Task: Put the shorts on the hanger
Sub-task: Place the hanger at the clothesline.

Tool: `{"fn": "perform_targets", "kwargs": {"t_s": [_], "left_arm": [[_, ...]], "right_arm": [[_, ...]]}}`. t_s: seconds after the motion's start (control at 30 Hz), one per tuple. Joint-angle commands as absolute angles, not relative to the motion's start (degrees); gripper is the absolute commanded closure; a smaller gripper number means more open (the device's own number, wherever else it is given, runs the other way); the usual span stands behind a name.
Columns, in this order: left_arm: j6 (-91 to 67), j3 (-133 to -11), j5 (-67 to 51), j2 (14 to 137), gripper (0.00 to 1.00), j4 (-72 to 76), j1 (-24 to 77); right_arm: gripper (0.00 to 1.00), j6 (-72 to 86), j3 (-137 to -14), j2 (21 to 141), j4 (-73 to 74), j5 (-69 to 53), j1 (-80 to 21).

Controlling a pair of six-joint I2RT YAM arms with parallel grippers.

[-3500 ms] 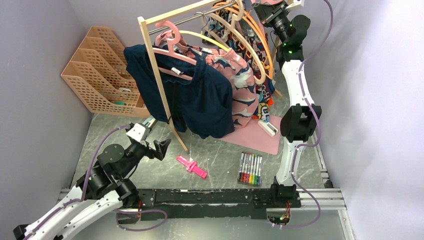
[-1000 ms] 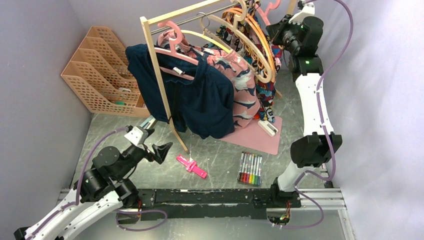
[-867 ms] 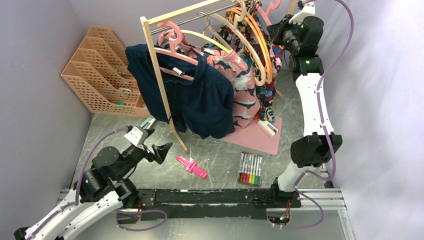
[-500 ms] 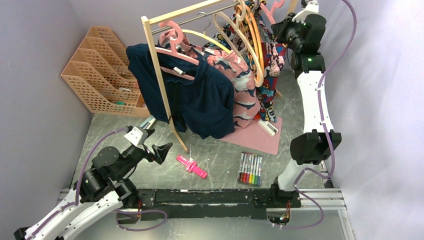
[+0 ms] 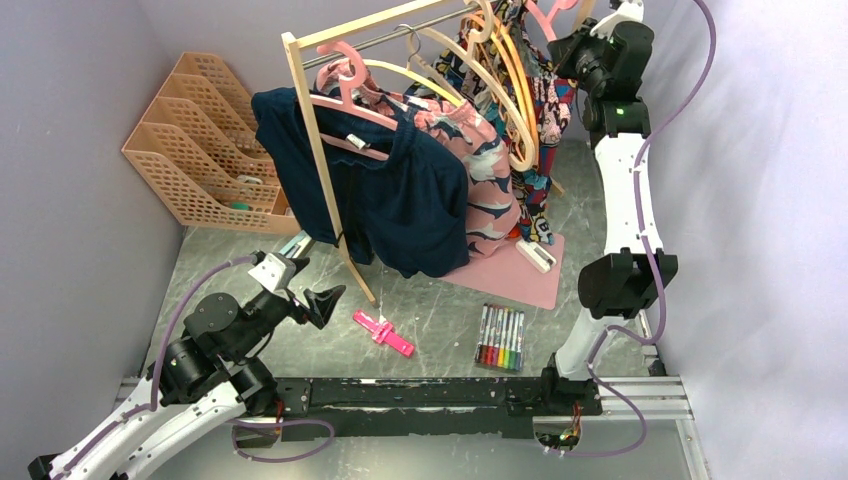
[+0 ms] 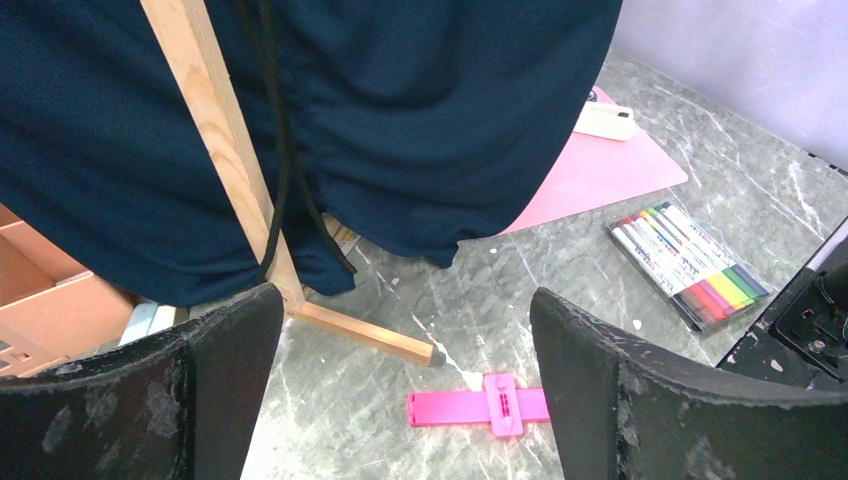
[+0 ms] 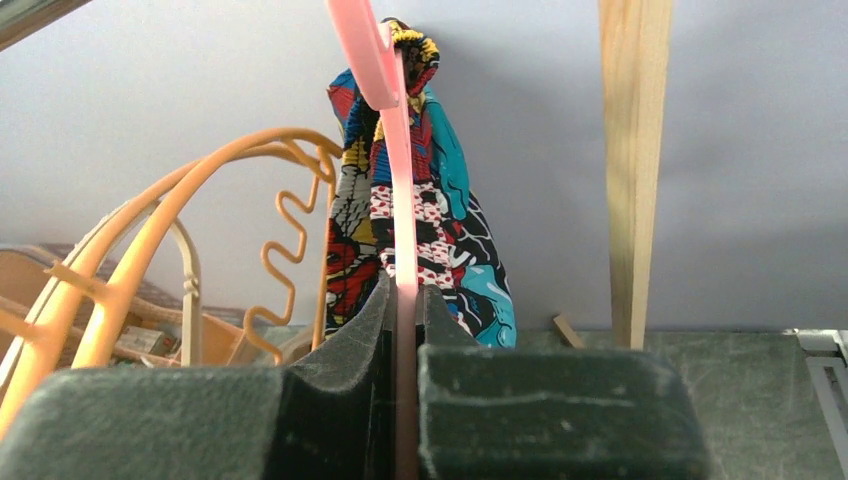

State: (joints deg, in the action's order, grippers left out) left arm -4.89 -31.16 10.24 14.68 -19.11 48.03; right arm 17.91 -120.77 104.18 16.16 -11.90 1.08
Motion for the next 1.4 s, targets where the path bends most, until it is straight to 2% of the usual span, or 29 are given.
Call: {"fn": "perform_targets", "kwargs": {"t_s": [0.0, 0.73, 0.8, 0.97, 1.2, 1.33, 1.37], "left_arm": [[-4.22, -31.38, 10.18, 14.11, 0.03, -17.43, 47.58], [-4.31, -31.33, 10.26, 14.29, 0.03, -17.41, 47.59], [-4.31, -31.29, 10.2, 14.21, 0.03, -17.41, 47.6], [-4.33, -31.29, 10.16, 14.32, 0.03, -17.42, 47.55], [-4.31, -31.29, 9.94, 14.33, 0.03, -17.49, 47.59], [-4.38, -31.29, 9.51, 14.41, 0.03, -17.46, 47.59], [-4.41, -31.33, 9.43, 14.5, 0.03, -17.46, 47.61]], "right_arm": [[1.0, 17.77, -123.63, 105.57, 13.23, -2.52, 2.37], [1.0, 17.11, -116.47, 104.02, 12.27, -0.59, 3.79], [0.95, 17.29, -115.1, 102.97, 11.52, -1.62, 4.1], [0.75, 17.89, -112.44, 100.59, 11.15, -3.97, 4.39], [0.58, 19.12, -108.53, 96.38, 11.66, -4.48, 4.39], [0.46, 19.29, -105.36, 92.3, 11.97, -2.56, 4.39], [0.4, 19.28, -104.63, 90.79, 12.11, -1.95, 4.39]]}}
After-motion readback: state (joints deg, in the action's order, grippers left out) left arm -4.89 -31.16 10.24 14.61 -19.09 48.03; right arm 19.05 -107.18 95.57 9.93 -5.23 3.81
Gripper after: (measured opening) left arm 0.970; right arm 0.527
